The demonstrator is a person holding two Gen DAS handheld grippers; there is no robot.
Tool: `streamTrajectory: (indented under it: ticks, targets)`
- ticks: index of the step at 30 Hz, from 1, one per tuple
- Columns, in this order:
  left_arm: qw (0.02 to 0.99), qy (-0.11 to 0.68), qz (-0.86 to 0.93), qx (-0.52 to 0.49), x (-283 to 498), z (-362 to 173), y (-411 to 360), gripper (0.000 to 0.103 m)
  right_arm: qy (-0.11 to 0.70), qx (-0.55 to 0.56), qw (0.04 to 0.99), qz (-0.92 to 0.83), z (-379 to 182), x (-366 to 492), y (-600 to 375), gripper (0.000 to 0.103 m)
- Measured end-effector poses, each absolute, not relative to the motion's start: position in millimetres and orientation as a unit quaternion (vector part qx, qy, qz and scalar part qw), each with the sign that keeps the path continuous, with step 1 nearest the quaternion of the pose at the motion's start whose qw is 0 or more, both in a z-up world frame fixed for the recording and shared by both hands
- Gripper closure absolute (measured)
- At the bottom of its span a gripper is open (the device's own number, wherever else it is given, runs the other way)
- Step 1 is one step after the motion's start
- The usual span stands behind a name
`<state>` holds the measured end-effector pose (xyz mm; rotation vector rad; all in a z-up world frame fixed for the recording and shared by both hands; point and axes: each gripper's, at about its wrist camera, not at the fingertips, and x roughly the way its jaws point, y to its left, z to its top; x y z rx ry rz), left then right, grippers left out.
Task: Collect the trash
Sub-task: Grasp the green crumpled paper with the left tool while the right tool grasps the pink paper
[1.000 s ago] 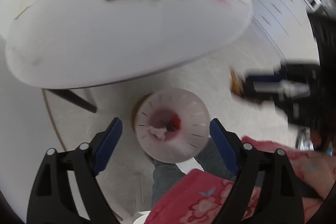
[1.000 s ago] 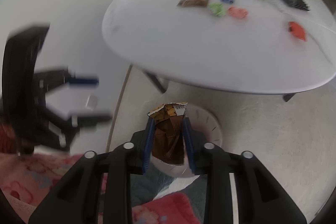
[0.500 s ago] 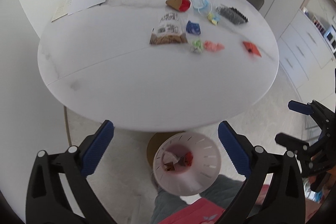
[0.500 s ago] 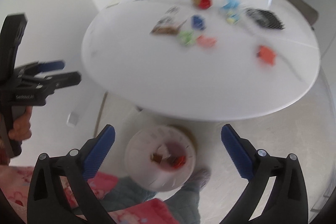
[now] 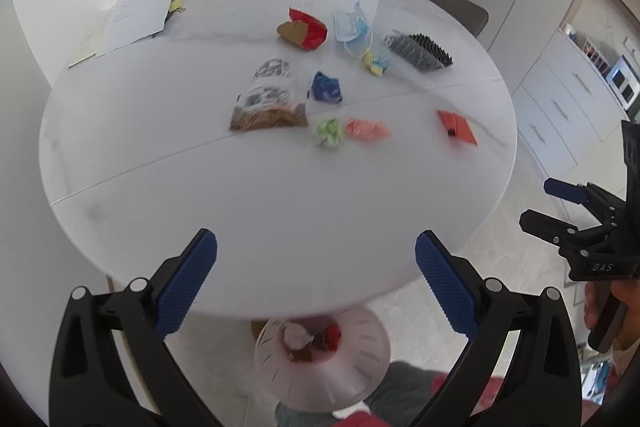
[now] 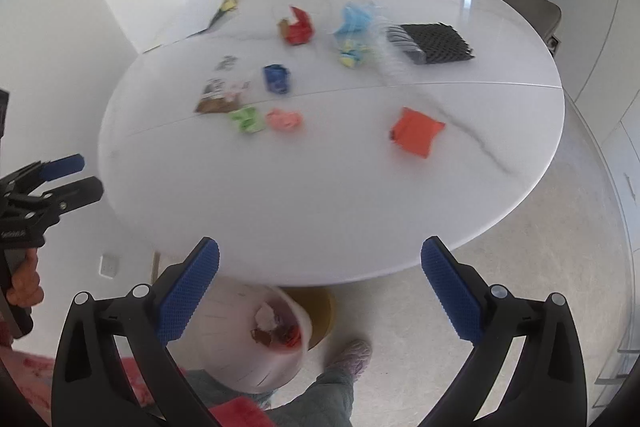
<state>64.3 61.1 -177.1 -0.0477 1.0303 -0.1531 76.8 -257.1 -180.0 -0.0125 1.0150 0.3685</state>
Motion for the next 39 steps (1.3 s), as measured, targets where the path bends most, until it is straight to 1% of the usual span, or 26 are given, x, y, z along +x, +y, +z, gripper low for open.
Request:
streamTrajectory:
  ticks: [5,11,12,13,14,16,17,18,20,22,23,25,31,36,37,39]
  targets:
    - [0.874,0.484,-0.043,-0.023,100.6,-194.0,43.7,0.008,0.488,0.011,0.856,0.169,-188.4,117.6,-271.2,0.003]
    - [0.869,0.493,-0.019,-0.031,149.9,-225.9,28.8,0.008,0.473,-0.021,0.855,0.212,-190.9,160.8,-258.5,0.003]
    - [0.866,0.498,-0.014,-0.040,160.0,-233.7,27.8,0.011,0.470,-0.030,0.854,0.221,-192.6,168.7,-254.3,0.003]
    - [0.864,0.501,-0.011,-0.048,168.2,-240.3,26.9,0.016,0.468,-0.036,0.853,0.227,-193.7,173.5,-251.6,0.004]
    - [0.862,0.504,-0.006,-0.055,174.5,-246.5,26.1,0.019,0.466,-0.043,0.850,0.241,-196.2,180.7,-247.5,0.007]
    - [0.857,0.511,0.002,-0.071,188.6,-259.6,25.5,0.027,0.467,-0.052,0.843,0.263,-202.0,191.4,-240.8,0.015]
    - [0.855,0.512,0.007,-0.077,193.5,-264.5,25.6,0.029,0.469,-0.060,0.837,0.274,-206.6,197.5,-236.1,0.017]
    - [0.853,0.515,0.013,-0.085,199.2,-269.7,25.9,0.034,0.471,-0.067,0.833,0.283,-210.9,202.5,-231.6,0.020]
    - [0.849,0.518,0.019,-0.102,206.5,-277.3,26.8,0.037,0.474,-0.075,0.826,0.295,-216.5,208.8,-225.0,0.021]
    - [0.847,0.519,0.023,-0.115,211.9,-282.3,26.4,0.047,0.475,-0.075,0.822,0.307,-220.4,214.9,-220.7,0.022]
    - [0.846,0.520,0.023,-0.117,213.1,-283.4,25.4,0.049,0.475,-0.074,0.820,0.311,-221.5,217.0,-219.3,0.022]
    - [0.843,0.524,0.019,-0.120,215.0,-288.0,23.2,0.062,0.476,-0.074,0.816,0.320,-223.7,220.5,-216.0,0.026]
    - [0.845,0.518,0.012,-0.131,209.9,-291.6,25.0,0.069,0.482,-0.078,0.800,0.350,-232.6,226.6,-199.6,0.033]
    - [0.847,0.513,0.012,-0.135,196.9,-282.6,35.7,0.069,0.478,-0.096,0.788,0.375,-243.5,232.4,-174.7,0.033]
    - [0.848,0.512,0.014,-0.137,193.0,-280.0,39.0,0.069,0.478,-0.100,0.787,0.377,-245.7,233.7,-170.5,0.036]
    - [0.849,0.508,0.013,-0.145,183.7,-272.6,47.2,0.069,0.477,-0.111,0.785,0.380,-252.3,238.0,-159.2,0.037]
